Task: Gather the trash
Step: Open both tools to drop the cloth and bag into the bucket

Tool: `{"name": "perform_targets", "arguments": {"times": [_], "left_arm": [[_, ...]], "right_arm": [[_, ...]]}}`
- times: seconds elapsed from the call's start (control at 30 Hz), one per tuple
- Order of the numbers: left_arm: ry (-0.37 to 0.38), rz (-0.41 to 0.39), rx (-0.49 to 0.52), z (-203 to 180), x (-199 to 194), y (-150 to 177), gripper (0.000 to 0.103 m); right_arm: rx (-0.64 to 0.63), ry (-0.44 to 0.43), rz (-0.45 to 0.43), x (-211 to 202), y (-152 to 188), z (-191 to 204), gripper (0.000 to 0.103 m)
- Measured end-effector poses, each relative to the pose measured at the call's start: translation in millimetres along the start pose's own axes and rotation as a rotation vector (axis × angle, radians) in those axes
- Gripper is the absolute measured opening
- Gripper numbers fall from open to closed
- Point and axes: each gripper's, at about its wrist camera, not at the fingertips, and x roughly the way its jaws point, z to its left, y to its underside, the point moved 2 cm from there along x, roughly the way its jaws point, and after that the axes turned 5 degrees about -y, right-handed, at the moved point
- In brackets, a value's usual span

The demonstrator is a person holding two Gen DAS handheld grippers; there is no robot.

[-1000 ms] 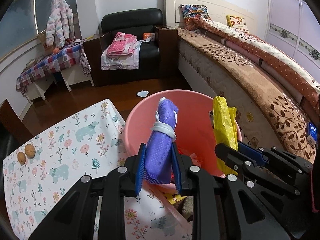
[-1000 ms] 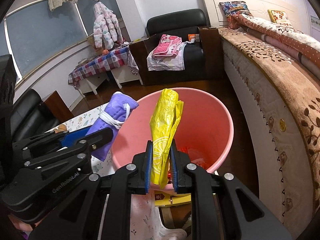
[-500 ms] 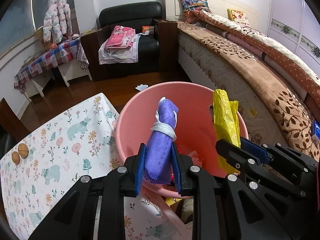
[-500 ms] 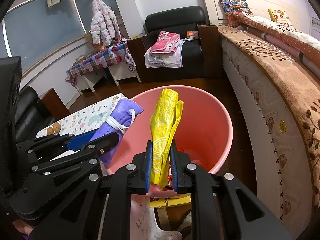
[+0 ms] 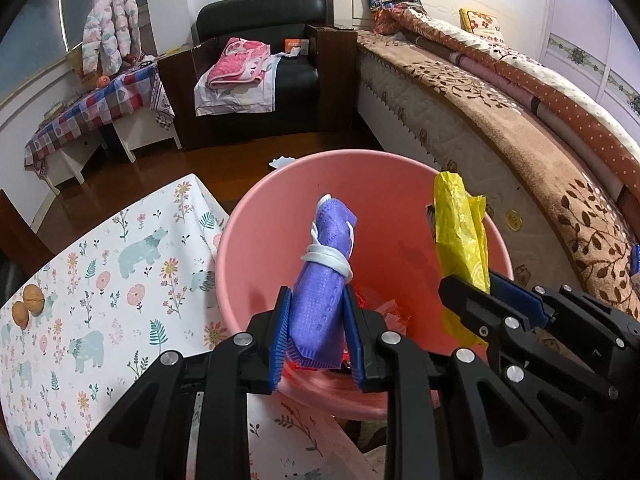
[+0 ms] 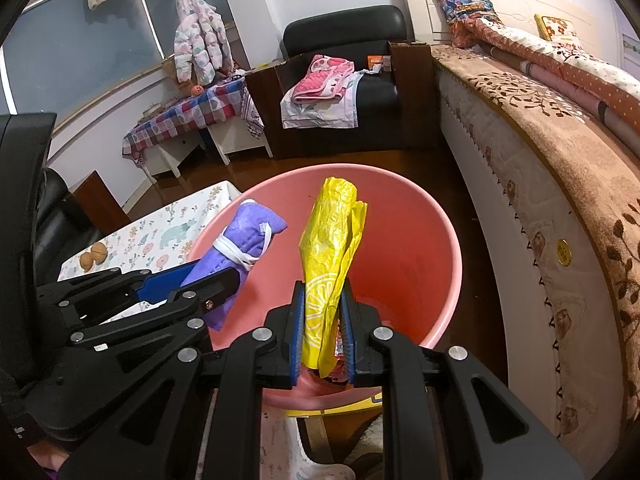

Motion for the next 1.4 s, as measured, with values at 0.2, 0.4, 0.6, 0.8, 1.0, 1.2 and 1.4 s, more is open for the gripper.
{"name": "perform_targets", "arguments": {"times": [0.2, 0.4, 0.6, 0.8, 1.0, 1.2, 1.4], "left_arm": [[-0.006, 0.022, -0.011, 3, 11, -1, 0.025], [0.01, 0.041, -0.029, 6, 19, -2, 0.032], [0.025, 0.04, -0.052, 12, 21, -2, 0.043], [0.025, 0.042, -0.065, 16, 20, 0, 0.044], [0.024, 0.042, -0.067, 17, 19, 2, 0.045], [0.029, 0.039, -0.067, 17, 18, 1, 0.045], [0.029, 0.038, -0.067, 17, 17, 1, 0.045]], "right_arm": [[0.004, 0.006, 0.016, 7, -1, -2, 0.017], [0.004, 0.009, 0.028, 12, -1, -5, 0.017], [0.006, 0.011, 0.036, 16, -1, -6, 0.017], [0.008, 0.01, 0.04, 18, -1, -7, 0.017], [0.01, 0.008, 0.042, 19, -2, -6, 0.017], [0.025, -0.001, 0.057, 24, 0, -6, 0.017], [0.032, -0.007, 0.062, 26, 1, -7, 0.018]]}}
